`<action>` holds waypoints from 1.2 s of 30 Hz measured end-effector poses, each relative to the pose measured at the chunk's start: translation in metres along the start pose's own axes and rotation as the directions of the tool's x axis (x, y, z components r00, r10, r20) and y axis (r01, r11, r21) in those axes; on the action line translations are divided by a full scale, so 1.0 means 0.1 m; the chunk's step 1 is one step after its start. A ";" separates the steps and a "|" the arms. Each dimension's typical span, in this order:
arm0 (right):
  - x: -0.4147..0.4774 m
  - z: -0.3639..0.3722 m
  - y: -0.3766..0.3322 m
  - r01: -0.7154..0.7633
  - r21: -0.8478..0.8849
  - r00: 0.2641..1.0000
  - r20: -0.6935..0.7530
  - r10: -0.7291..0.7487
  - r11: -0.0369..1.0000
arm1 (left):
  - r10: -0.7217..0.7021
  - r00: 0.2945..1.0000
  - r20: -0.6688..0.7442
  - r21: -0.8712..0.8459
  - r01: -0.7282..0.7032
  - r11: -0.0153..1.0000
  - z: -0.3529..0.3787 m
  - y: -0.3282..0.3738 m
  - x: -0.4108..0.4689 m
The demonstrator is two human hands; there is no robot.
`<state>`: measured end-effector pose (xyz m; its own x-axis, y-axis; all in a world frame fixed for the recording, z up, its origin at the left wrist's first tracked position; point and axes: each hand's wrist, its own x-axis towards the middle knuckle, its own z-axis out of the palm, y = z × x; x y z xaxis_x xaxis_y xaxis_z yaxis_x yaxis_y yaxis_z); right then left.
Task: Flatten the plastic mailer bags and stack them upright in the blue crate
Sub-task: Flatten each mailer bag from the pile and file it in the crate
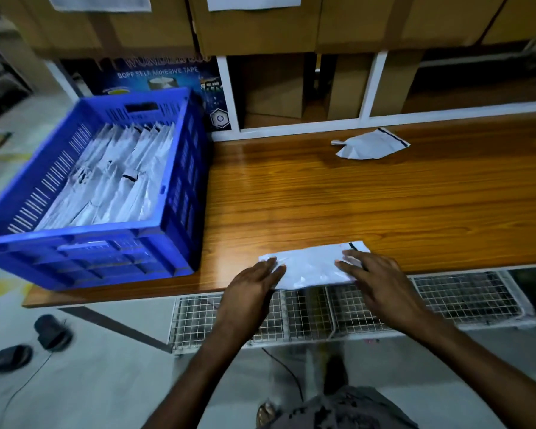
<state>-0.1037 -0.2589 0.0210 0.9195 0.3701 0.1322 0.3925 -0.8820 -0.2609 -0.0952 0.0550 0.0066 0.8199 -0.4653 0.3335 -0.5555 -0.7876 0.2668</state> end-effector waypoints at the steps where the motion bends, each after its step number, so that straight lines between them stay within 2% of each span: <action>1: 0.01 -0.08 -0.02 -0.008 0.047 0.997 -0.070 0.011 0.999 | -0.021 0.998 -0.059 -0.057 0.018 0.998 -0.07 0.02 0.03; 3: 0.10 -0.32 -0.09 -0.061 0.165 0.986 -0.145 0.085 0.984 | -0.195 0.973 -0.128 -0.280 0.153 0.948 -0.26 0.05 0.13; 5: 0.28 -0.53 -0.11 -0.137 0.297 0.967 -0.166 0.193 0.945 | -0.420 0.896 -0.142 -0.485 0.306 0.819 -0.37 0.06 0.31; 6: 0.39 -0.60 -0.09 -0.157 0.346 0.962 -0.159 0.223 0.925 | -0.482 0.864 -0.146 -0.531 0.342 0.775 -0.38 0.04 0.41; 8: 0.61 -0.61 0.00 -0.166 0.357 0.963 -0.144 0.229 0.919 | -0.519 0.841 -0.149 -0.548 0.367 0.752 -0.30 -0.01 0.58; 10: 0.79 -0.52 0.10 -0.213 0.233 0.964 -0.110 0.243 0.949 | -0.528 0.837 -0.144 -0.476 0.410 0.778 -0.16 -0.06 0.69; 13: 0.94 -0.21 0.05 -0.197 -0.005 0.978 -0.065 0.196 0.980 | -0.451 0.879 -0.152 -0.197 0.420 0.886 0.11 -0.08 0.83; 15: 1.06 0.01 -0.08 -0.175 -0.038 0.982 0.070 0.177 0.984 | -0.348 0.937 -0.021 -0.058 0.347 0.936 0.27 -0.01 0.96; 17: 1.12 0.20 -0.18 -0.203 -0.056 0.955 0.207 0.211 0.977 | -0.321 0.936 0.145 0.022 0.322 0.947 0.40 0.05 1.03; 21: 1.14 0.42 -0.09 -0.216 -0.072 0.957 0.180 0.226 0.974 | -0.337 0.926 0.169 0.095 0.325 0.941 0.58 -0.06 1.00; 25: 1.13 0.44 0.00 -0.193 -0.074 0.964 0.170 0.203 0.978 | -0.373 0.911 0.177 0.084 0.364 0.928 0.57 -0.08 0.98; 29: 1.02 0.48 0.03 -0.158 -0.098 0.976 0.135 0.171 0.982 | -0.348 0.923 0.166 0.082 0.339 0.937 0.56 -0.03 0.91; 32: 1.05 0.44 0.11 -0.198 -0.084 0.957 0.199 0.211 0.977 | -0.387 0.906 0.173 0.118 0.371 0.921 0.57 -0.10 0.90; 36: 1.01 0.35 0.16 -0.256 -0.120 0.940 0.202 0.276 0.959 | -0.419 0.887 0.192 0.134 0.400 0.907 0.54 -0.14 0.83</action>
<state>-0.0037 -0.2251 -0.0033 0.9764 0.1637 -0.1406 0.1392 -0.9757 -0.1693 -0.0124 0.0057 -0.0180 0.9871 -0.1600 0.0106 -0.1574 -0.9543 0.2540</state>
